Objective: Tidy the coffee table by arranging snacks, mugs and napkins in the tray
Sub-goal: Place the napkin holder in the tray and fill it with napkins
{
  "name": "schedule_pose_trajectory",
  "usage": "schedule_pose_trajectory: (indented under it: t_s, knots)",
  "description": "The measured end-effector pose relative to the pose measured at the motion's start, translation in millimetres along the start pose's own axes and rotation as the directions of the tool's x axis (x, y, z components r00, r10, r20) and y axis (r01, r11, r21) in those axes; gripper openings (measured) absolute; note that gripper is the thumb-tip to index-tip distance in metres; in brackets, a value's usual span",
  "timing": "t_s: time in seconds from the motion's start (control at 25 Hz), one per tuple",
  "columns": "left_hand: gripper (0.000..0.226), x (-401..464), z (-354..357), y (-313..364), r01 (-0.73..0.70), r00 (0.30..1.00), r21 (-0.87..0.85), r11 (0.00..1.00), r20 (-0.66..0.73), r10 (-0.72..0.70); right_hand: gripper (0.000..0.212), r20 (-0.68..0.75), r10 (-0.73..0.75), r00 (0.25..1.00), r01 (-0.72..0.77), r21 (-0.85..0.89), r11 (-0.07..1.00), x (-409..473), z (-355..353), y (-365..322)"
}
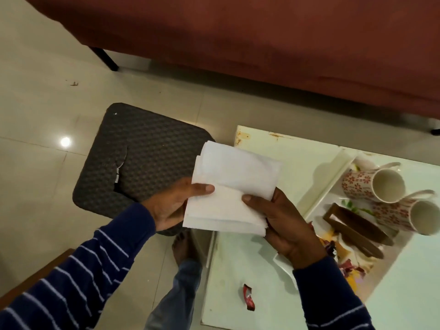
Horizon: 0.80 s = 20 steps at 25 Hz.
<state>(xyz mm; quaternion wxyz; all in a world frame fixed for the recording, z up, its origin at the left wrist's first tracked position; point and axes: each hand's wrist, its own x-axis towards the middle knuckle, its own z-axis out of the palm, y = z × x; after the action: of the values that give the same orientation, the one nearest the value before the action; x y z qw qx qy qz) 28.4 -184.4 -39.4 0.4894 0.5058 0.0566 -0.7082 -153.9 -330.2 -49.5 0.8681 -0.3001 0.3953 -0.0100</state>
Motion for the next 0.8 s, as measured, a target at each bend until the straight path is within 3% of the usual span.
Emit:
schedule_pose_trajectory:
  t_s: [0.12, 0.28, 0.4, 0.56, 0.72, 0.8]
  knots:
    - [0.049, 11, 38, -15, -0.033, 0.999, 0.102, 0.994, -0.039, 0.037, 0.043, -0.077, -0.033, 0.996, 0.026, -0.1, 0.995, -36, -29, -6]
    - [0.043, 31, 97, -39, -0.085, 0.996, 0.1, 0.991, -0.026, 0.088, 0.035, -0.235, -0.063, 0.97, 0.038, -0.108, 0.993, -94, -80, -10]
    - [0.027, 45, 141, -63, -0.066, 0.997, 0.111, 0.992, -0.035, 0.07, 0.019, -0.308, -0.061, 0.95, 0.044, -0.062, 0.997, -135, -114, -6]
    - [0.047, 65, 197, -91, -0.03, 0.995, 0.11, 0.993, 0.093, 0.02, 0.005, -0.344, -0.117, 0.932, 0.172, 0.134, 0.976, -177, -158, -2]
    - [0.044, 88, 236, -106, -0.017, 1.0, 0.144, 0.989, -0.022, 0.021, 0.027, -0.338, -0.143, 0.93, 0.248, 0.293, 0.923, -202, -201, 1]
    - [0.045, 101, 256, -106, -0.029, 0.998, 0.131, 0.991, -0.044, 0.035, 0.043, -0.291, -0.18, 0.94, 0.261, 0.27, 0.927, -212, -222, -1]
